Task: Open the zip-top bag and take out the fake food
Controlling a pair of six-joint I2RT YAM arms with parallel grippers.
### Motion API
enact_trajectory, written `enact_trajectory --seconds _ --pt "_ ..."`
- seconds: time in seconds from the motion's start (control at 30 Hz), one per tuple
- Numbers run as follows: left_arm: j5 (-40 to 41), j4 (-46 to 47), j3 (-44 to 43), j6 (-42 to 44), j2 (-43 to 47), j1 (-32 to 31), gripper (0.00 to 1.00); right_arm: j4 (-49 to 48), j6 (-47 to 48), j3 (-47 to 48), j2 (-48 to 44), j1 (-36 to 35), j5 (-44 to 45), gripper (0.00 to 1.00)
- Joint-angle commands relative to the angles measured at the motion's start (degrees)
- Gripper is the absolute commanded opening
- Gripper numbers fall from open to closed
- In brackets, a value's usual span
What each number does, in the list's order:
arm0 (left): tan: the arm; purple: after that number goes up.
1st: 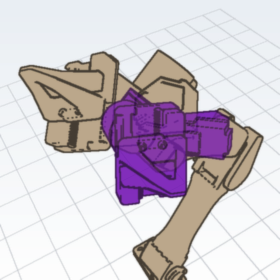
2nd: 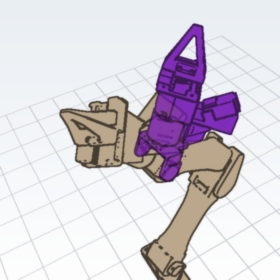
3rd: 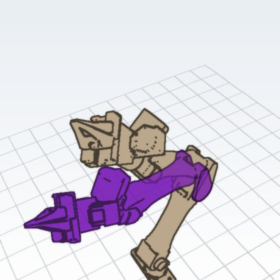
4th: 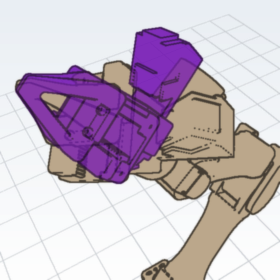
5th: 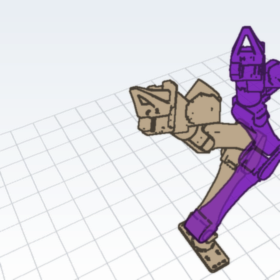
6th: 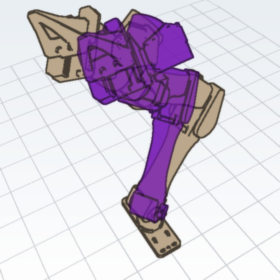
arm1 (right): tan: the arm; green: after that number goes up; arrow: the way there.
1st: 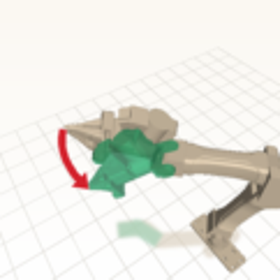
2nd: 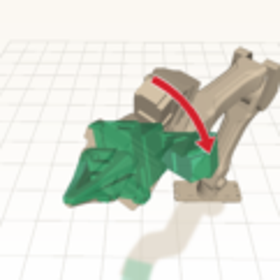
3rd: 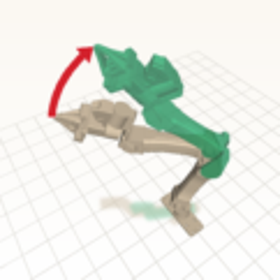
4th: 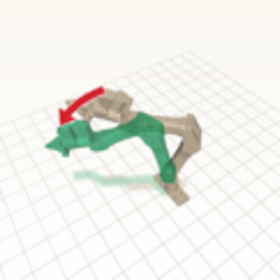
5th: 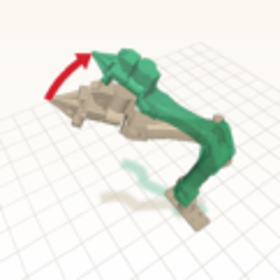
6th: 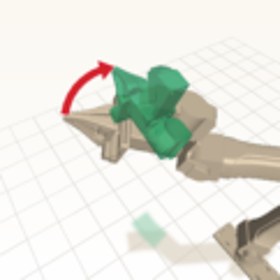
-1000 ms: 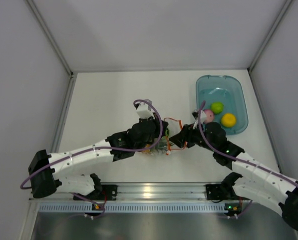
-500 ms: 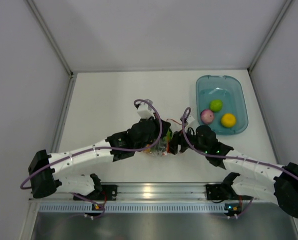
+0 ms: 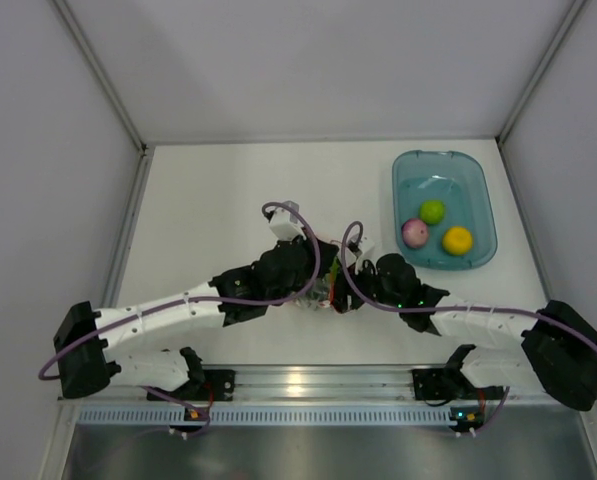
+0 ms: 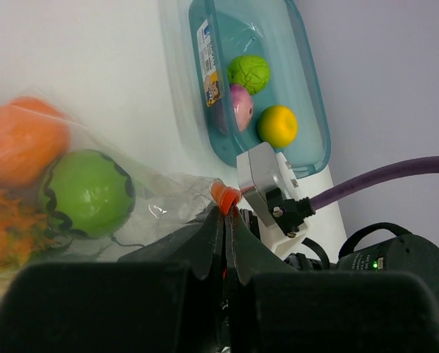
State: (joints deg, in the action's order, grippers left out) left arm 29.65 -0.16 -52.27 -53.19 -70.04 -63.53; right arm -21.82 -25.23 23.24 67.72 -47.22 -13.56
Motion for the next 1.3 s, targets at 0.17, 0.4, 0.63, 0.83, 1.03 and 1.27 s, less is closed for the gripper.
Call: enact_trajectory --seconds 0.17,0.4,0.63,0.83,1.03,1.27 --pt "1.7 4.7 1.1 -0.9 2.7 0.9 0.0 -1.8 2.8 2.2 3.3 -3.0 -0.1 0.64" --pt "2.1 4.7 1.4 -0.7 3.3 0.9 0.0 -1.6 2.1 3.0 5.9 -3.5 1.9 0.37" --pt "3.1 4.6 4.1 -0.7 5.3 1.3 0.0 -1.7 1.3 3.6 4.9 -3.5 1.1 0.01" --pt "3.0 4.6 5.8 -0.1 5.7 1.5 0.0 1.3 1.9 5.8 2.3 -3.6 1.8 0.0" --pt "2.1 4.6 7.0 2.2 5.0 1.4 0.0 7.1 3.0 9.4 -0.5 -3.6 3.4 0.0" --pt "4.4 4.6 8.1 5.4 3.8 1.5 0.0 16.9 4.6 13.8 -4.3 -3.5 7.0 0.0"
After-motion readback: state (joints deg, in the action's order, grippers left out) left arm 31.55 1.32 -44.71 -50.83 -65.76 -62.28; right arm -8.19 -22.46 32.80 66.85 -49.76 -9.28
